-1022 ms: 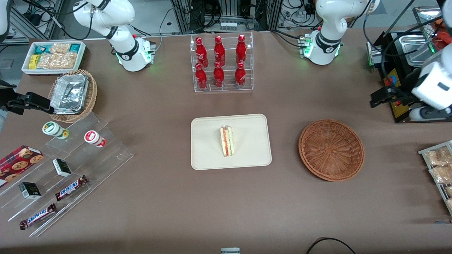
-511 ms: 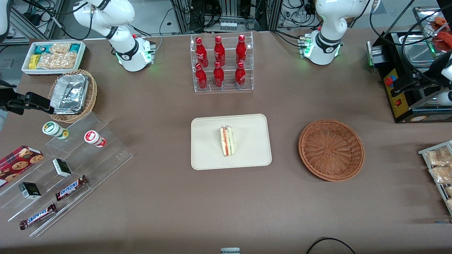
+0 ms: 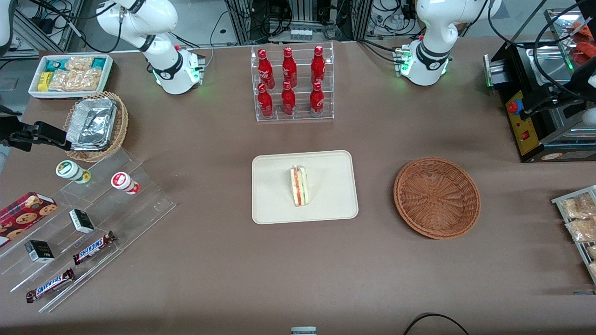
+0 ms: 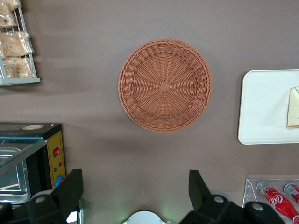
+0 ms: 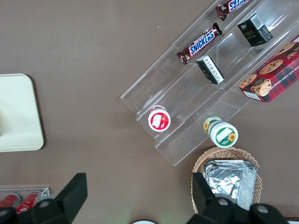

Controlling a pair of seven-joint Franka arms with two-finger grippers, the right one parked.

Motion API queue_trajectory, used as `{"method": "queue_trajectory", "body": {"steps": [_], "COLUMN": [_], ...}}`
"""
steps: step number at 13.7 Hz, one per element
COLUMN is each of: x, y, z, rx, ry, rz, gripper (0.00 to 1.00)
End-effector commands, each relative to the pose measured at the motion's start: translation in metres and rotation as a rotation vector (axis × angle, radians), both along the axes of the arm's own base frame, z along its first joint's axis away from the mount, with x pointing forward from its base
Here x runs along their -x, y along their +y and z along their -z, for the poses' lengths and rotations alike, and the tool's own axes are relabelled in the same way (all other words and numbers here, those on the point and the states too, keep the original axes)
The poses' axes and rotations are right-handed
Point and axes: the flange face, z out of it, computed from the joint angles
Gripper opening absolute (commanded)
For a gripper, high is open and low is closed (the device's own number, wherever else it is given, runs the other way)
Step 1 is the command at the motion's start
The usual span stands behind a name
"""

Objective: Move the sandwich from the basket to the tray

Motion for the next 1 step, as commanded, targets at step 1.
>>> {"method": "queue_trajectory", "body": {"steps": [1], "x": [-0.0064], "y": [0.0024], "z": [-0.0026], "rx": [-0.009], "ry": [-0.011], "rz": [0.01], "gripper": [1.0]}}
